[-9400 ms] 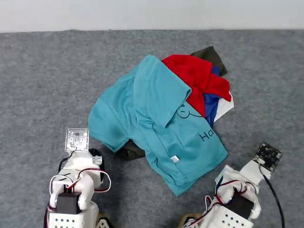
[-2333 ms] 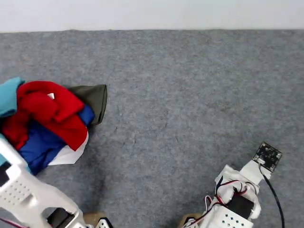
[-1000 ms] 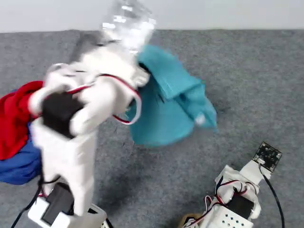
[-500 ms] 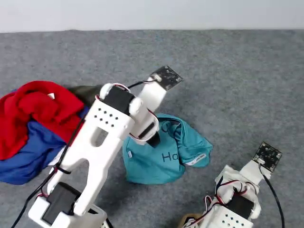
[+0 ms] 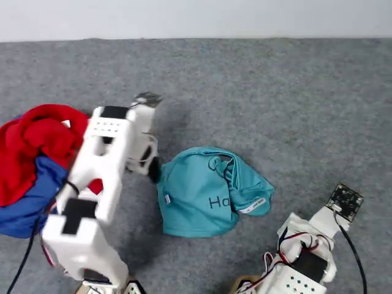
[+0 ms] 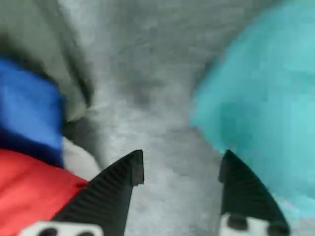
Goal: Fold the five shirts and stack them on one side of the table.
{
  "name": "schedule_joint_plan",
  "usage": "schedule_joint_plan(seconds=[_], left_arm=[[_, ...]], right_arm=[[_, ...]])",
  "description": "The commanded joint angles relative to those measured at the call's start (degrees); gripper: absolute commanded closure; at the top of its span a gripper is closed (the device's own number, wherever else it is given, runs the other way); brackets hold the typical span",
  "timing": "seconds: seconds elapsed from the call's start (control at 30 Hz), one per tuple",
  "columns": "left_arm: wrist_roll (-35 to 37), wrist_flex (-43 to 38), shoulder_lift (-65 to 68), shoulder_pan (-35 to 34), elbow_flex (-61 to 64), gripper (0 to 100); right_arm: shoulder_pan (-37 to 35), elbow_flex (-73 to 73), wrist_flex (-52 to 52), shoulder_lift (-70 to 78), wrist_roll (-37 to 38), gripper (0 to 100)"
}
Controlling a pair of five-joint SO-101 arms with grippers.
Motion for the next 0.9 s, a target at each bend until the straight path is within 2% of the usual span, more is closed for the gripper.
schedule_joint_plan(seconds=[0.0,0.2,0.43,0.57,0.73,0.87], left_arm=[[-5.4,-1.8,6.0,-10.2,-4.3,80],[-10.6,-1.1,11.5,-25.0,-12.4,83],[-10.9,6.3,11.5,-30.9,-23.0,83],[-10.9,7.7,11.5,-35.7,-28.8,83],[-10.7,18.1,11.4,-34.3,-34.9,83],[-8.4,18.3,5.6,-30.9,-33.8,85]], right_arm=[[1.0,0.9,0.3,0.3,-0.5,98.8],[1.0,0.9,0.3,0.3,-0.5,98.8],[1.0,0.9,0.3,0.3,-0.5,98.8],[1.0,0.9,0.3,0.3,-0.5,98.8],[1.0,0.9,0.3,0.3,-0.6,98.8],[1.0,0.9,0.3,0.3,-0.6,98.8]])
